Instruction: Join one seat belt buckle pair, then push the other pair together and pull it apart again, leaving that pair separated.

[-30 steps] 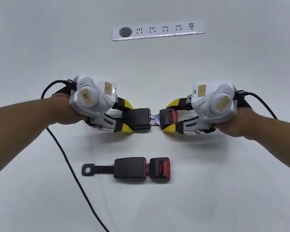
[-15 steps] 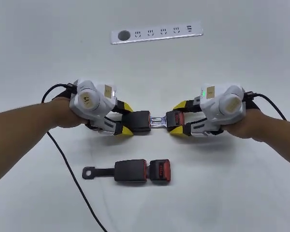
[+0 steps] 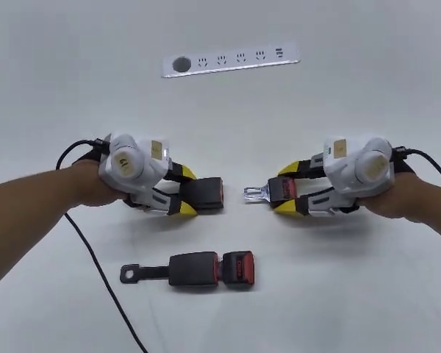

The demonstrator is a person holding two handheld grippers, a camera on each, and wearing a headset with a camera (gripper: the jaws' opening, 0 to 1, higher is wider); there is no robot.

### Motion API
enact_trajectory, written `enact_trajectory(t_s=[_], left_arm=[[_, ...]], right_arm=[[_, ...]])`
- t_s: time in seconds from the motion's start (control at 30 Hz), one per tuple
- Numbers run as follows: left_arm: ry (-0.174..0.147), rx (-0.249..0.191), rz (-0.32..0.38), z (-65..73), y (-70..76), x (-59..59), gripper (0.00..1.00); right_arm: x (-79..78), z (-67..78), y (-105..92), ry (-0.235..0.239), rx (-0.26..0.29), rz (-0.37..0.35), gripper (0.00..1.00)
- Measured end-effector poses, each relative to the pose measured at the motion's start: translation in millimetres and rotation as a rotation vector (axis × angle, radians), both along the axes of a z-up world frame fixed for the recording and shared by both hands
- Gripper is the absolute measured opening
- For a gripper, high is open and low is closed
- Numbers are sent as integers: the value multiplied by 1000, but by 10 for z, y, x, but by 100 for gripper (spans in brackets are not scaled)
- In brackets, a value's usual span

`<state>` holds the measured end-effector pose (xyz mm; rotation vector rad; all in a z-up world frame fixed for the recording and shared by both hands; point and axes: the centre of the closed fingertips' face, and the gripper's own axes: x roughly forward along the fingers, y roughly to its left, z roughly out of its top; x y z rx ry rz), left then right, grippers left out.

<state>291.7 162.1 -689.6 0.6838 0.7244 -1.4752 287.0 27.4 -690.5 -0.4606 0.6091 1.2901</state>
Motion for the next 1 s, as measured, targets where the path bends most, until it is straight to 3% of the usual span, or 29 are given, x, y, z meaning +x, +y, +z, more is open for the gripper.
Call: enact_trajectory(t_s=[1.0], left_arm=[[4, 16, 3, -17, -9, 22, 33]], right_arm=[[-106, 59, -536, 7, -17, -36, 36]])
